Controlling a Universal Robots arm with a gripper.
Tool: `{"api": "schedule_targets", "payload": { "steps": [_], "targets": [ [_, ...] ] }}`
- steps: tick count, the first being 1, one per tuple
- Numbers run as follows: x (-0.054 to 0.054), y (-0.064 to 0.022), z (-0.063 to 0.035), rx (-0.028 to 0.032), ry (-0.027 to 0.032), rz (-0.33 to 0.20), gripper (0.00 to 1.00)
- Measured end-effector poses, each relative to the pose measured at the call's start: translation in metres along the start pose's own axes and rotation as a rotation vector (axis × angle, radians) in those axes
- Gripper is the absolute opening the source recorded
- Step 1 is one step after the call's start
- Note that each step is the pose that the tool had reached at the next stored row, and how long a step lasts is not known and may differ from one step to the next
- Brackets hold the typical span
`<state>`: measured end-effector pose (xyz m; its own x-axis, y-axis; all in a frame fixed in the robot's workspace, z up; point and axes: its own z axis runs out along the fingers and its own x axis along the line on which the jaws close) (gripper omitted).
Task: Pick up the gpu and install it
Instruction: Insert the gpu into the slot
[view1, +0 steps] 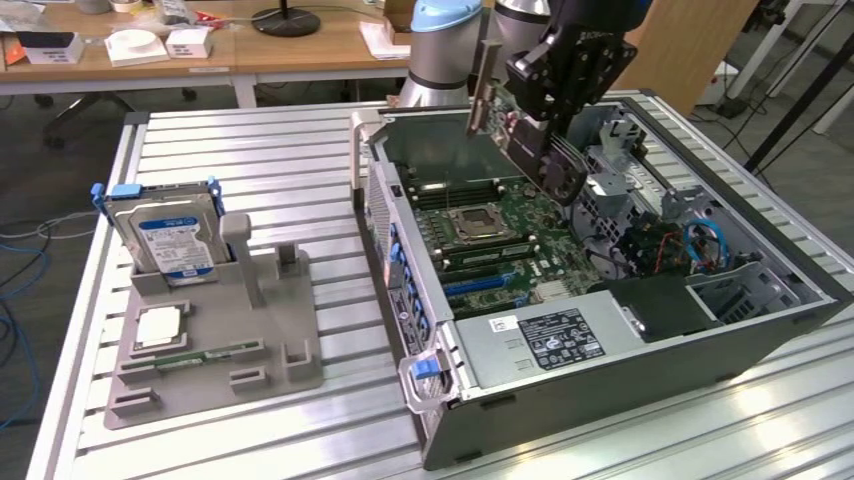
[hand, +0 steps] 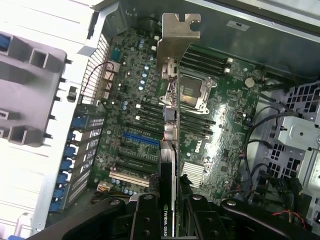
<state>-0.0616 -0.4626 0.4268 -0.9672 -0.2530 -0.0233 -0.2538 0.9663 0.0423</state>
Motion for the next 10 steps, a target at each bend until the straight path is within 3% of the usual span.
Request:
{"api": "schedule_targets", "payload": {
  "steps": [10],
  "targets": [
    [0.0, 0.0, 0.0002, -0.0014, 0.0025, -0.06, 0.26]
  ]
}}
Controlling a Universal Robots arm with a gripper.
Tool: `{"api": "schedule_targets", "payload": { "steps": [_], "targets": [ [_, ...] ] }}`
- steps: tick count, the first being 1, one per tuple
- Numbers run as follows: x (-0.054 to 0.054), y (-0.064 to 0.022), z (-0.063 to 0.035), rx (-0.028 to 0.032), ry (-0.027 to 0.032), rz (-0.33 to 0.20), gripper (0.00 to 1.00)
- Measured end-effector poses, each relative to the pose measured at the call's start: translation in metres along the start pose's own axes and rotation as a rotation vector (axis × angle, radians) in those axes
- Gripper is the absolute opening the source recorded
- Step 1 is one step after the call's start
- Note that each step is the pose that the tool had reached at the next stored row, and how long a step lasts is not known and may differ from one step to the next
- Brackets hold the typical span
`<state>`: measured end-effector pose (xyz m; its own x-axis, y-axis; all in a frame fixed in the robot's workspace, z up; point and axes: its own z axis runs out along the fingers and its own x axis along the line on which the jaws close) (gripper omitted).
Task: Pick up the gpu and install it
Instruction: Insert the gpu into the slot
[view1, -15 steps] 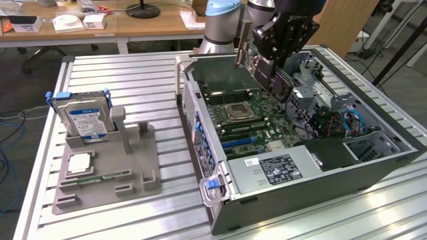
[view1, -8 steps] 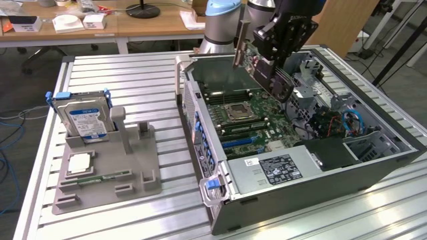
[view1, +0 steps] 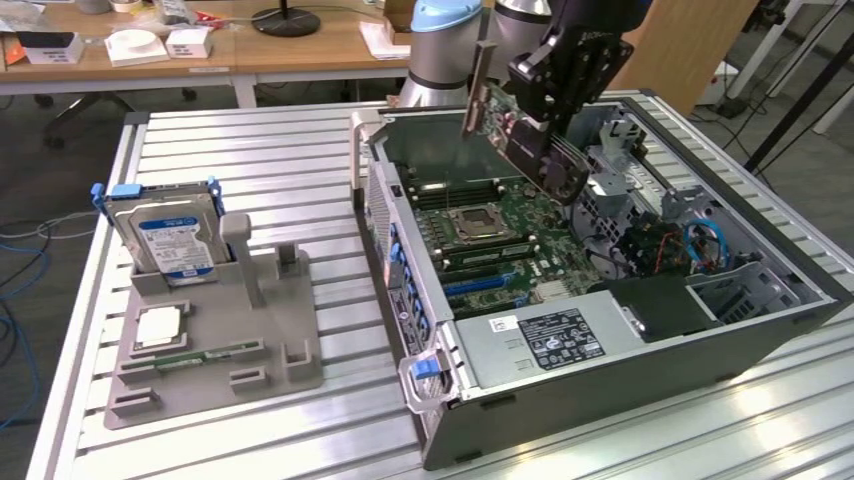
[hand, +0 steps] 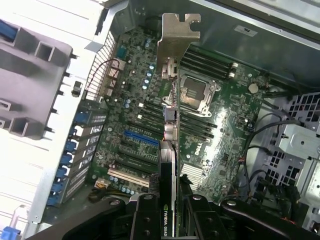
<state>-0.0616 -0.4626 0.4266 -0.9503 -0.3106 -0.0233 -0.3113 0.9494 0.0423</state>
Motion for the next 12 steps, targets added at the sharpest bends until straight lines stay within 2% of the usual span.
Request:
{"api": "schedule_targets", "payload": {
  "steps": [12],
  "targets": [
    [0.0, 0.0, 0.0002, -0.0017, 0.0032, -0.075, 0.26]
  ]
}}
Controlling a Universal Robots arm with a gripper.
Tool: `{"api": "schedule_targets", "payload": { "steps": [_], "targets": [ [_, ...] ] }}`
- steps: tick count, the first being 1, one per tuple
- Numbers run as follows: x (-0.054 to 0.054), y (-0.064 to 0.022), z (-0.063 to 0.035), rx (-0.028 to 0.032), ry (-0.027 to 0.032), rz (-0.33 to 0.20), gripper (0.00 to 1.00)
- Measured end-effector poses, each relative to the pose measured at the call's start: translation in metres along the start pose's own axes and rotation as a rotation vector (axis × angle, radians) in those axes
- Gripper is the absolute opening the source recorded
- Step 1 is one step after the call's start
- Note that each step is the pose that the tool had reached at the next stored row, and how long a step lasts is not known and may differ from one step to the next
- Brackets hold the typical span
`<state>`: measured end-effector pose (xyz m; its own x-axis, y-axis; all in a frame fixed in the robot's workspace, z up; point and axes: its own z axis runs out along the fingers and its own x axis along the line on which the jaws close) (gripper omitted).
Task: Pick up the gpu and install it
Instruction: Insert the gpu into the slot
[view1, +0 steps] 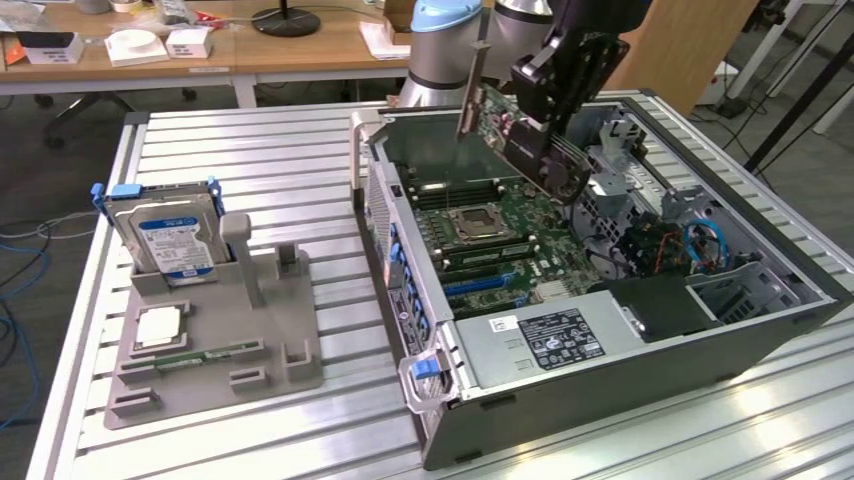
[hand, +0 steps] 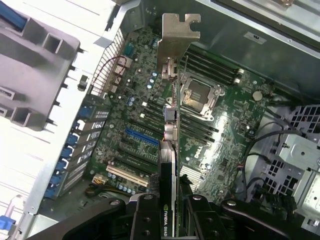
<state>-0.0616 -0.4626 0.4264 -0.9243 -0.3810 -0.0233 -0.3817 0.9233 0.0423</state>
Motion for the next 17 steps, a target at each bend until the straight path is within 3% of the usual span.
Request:
{"api": "schedule_targets", "payload": {
  "steps": [7, 17],
  "targets": [
    [0.0, 0.0, 0.0001, -0.0009, 0.0016, -0.039, 0.26],
    [0.0, 0.0, 0.0001, -0.001, 0.0017, -0.041, 0.26]
  ]
}}
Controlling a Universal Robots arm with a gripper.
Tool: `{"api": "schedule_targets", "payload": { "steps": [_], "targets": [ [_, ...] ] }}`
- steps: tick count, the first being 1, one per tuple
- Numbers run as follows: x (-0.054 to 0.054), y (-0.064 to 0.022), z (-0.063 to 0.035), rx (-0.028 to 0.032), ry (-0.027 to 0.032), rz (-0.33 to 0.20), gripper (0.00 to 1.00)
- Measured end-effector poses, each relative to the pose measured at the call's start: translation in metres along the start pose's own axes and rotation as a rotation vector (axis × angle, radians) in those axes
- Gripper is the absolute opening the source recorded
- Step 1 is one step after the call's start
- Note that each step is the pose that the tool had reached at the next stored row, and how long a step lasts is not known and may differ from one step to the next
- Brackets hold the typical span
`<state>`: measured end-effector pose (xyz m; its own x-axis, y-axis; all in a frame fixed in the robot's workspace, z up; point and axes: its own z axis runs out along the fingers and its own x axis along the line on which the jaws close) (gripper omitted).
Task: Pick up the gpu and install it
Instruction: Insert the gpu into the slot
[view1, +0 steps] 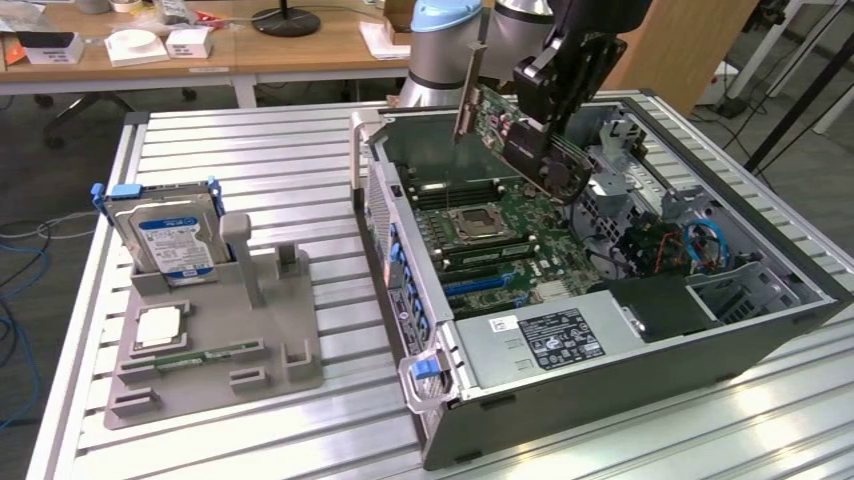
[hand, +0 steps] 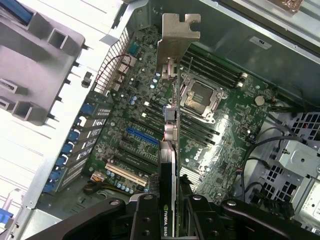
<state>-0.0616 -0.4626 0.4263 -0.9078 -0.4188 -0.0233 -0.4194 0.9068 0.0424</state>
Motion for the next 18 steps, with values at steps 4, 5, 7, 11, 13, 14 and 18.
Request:
{"api": "schedule_targets", "payload": {
  "steps": [4, 5, 7, 11, 13, 14, 18],
  "targets": [
    [0.0001, 0.0, 0.0, -0.0003, 0.0007, -0.015, 0.26],
    [0.0001, 0.0, 0.0, -0.0004, 0.0009, -0.02, 0.26],
    [0.0, 0.0, 0.0, -0.0007, 0.0013, -0.03, 0.26],
    [0.0, 0.0, 0.0, -0.0013, 0.0023, -0.055, 0.26],
    [0.0, 0.0, 0.0, -0.0015, 0.0029, -0.068, 0.26],
    [0.0, 0.0, 0.0, -0.0017, 0.0031, -0.074, 0.26],
    [0.0, 0.0, 0.0, -0.0021, 0.004, -0.094, 0.26]
  ]
}}
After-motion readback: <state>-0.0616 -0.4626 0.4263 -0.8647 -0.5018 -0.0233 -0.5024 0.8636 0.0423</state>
